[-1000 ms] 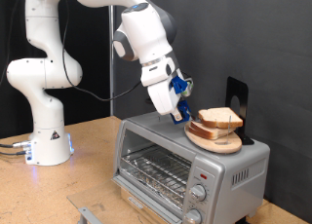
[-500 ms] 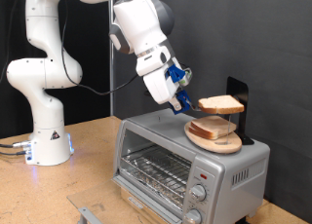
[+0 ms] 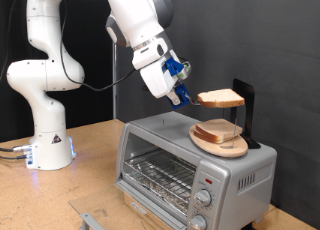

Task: Make a piece of toast with the oven

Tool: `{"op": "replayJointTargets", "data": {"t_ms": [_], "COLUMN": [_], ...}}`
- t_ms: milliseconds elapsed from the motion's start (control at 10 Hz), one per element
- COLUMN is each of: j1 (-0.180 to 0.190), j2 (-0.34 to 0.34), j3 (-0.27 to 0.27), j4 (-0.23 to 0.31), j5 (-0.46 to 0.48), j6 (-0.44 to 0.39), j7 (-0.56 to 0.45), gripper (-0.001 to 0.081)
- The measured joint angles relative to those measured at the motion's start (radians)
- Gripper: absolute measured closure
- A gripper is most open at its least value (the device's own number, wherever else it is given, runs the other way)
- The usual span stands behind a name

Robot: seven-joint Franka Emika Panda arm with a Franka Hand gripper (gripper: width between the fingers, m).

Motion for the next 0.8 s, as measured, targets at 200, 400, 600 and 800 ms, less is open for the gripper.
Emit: {"op": "replayJointTargets", "data": {"t_ms": [200, 400, 600, 800], "j1": [0.000, 0.000, 0.000, 0.000], "j2": [0.000, -0.015, -0.056, -0.107], "j3": [-0.002, -0.016, -0.041, -0.066], "j4": [-0.003, -0.019, -0.052, -0.098], "j5": [0.005, 0.031, 0.057, 0.081], "j6": [0.000, -0.012, -0.043, -0.066], "j7": [0.000, -0.017, -0.049, -0.092], "gripper": [0.0406, 0.0406, 0.0406, 0.0406]}}
